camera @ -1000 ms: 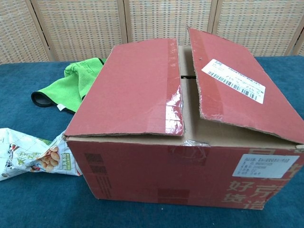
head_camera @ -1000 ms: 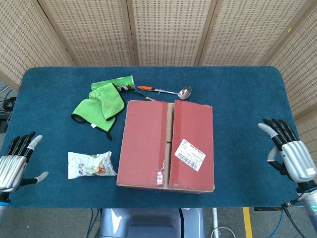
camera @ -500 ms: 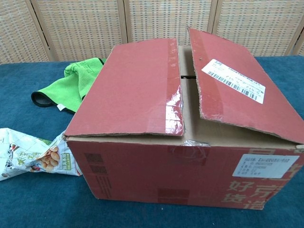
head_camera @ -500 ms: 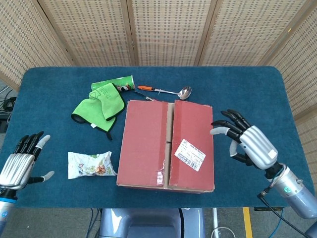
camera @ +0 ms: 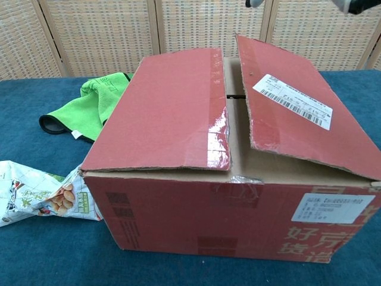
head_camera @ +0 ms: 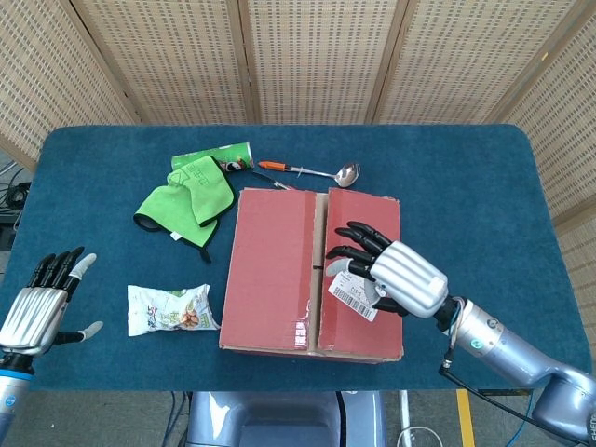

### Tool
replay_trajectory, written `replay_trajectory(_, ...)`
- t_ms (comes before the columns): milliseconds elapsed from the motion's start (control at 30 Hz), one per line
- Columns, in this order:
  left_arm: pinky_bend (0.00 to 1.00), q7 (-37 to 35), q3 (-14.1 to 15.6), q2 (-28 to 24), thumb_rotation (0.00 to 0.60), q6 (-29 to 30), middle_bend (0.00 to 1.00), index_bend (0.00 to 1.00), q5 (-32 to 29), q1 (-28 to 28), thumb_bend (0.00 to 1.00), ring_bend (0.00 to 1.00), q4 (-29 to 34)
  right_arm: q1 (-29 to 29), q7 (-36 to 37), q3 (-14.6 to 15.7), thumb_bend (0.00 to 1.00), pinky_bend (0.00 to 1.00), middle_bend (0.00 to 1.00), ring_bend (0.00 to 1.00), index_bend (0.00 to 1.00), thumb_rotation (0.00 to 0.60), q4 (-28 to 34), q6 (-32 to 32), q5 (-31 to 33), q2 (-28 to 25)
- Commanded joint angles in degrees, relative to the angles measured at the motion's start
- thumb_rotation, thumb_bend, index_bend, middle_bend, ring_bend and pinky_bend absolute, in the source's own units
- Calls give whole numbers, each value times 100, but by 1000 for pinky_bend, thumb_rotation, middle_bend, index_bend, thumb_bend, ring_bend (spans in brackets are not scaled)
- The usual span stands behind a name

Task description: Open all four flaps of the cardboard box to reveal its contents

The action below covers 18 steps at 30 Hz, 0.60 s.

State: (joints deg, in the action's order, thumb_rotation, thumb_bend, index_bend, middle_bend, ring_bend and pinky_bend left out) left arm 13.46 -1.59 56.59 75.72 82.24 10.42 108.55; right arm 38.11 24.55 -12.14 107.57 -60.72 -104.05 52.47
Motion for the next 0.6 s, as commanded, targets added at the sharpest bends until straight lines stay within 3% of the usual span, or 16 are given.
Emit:
replay_trajectory(33, 0, -8, 3, -2, 515, -9, 0, 64, -19, 3, 129, 0, -8, 138, -151, 28, 1000, 0, 257, 53, 311, 600, 42, 169, 12, 99)
replay_trajectory(600, 0, -128, 45, -29, 515, -1, 0, 64, -124, -30, 130, 0, -95, 650, -1119, 163, 1000, 0, 266, 53, 324, 600, -211, 908, 565, 602)
